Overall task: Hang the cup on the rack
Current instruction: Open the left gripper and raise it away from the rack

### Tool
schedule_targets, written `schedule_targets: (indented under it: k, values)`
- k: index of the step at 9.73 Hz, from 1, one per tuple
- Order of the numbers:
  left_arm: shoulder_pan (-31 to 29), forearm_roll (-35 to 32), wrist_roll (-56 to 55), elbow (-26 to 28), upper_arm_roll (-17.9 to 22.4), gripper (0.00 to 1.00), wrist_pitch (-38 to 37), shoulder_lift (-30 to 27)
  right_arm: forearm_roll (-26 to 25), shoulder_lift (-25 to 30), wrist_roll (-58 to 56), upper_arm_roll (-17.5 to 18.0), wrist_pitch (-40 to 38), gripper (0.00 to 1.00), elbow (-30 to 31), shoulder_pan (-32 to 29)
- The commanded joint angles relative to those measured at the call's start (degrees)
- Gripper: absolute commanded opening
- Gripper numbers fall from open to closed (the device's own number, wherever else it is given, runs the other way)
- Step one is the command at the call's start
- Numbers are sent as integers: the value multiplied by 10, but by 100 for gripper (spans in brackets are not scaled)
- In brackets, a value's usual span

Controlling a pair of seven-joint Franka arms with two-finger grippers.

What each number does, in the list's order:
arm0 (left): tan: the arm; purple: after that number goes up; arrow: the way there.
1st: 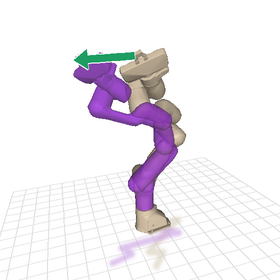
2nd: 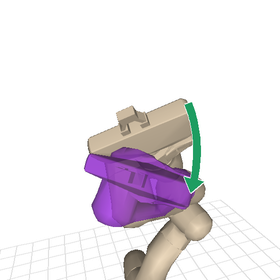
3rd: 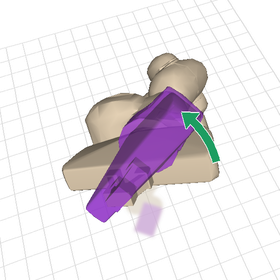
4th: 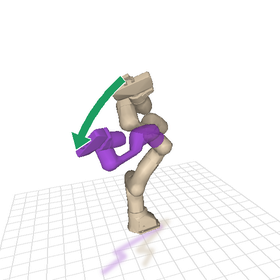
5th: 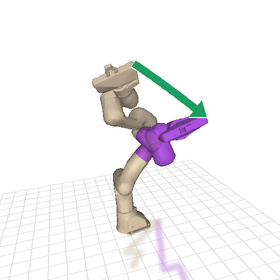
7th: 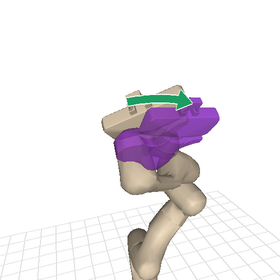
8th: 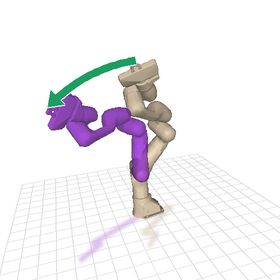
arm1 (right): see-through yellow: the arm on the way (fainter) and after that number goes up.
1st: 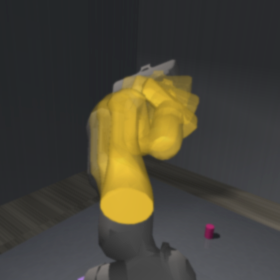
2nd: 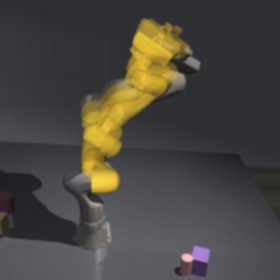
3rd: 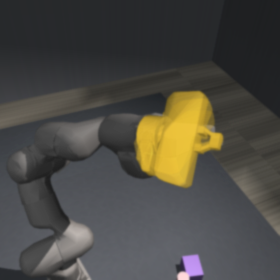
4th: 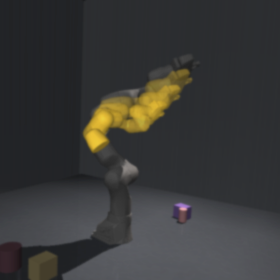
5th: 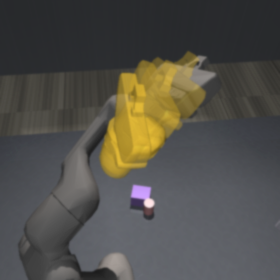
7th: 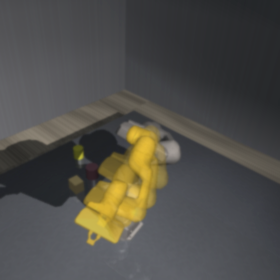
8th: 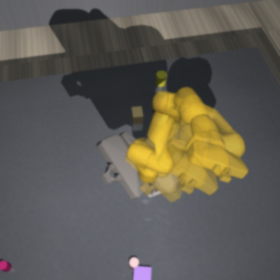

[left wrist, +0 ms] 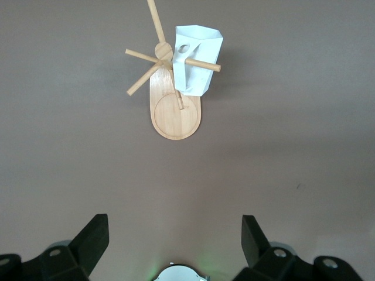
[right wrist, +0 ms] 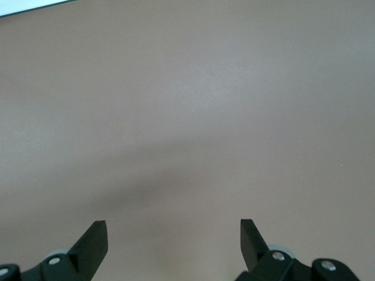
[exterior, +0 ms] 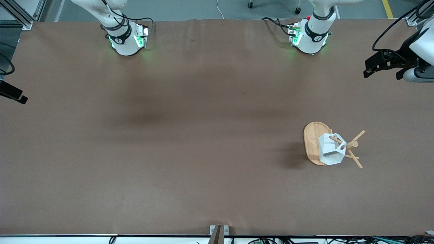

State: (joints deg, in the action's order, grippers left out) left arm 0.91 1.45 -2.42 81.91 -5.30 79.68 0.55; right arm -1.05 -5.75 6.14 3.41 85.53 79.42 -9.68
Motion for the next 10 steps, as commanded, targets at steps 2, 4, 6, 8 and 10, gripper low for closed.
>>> schedule_targets:
  k: [2,4,6,8,10]
  values:
    - [0,-4,-5,6,-9,100,-9,-7,-3,12,2,10,-7,100,6,-3]
    - [1,3,-13,9,-9,100,-8,-8,-3,14,2,-20,-7,100,7,25]
    - [0,2,-17,9,-9,100,-5,-8,-3,13,1,-20,-7,100,8,23]
    - [1,-2,-25,9,-10,100,-5,-8,-1,12,2,-19,-5,100,7,21]
    - [1,-3,-25,9,-12,100,-5,-8,-1,12,1,-19,-8,100,8,20]
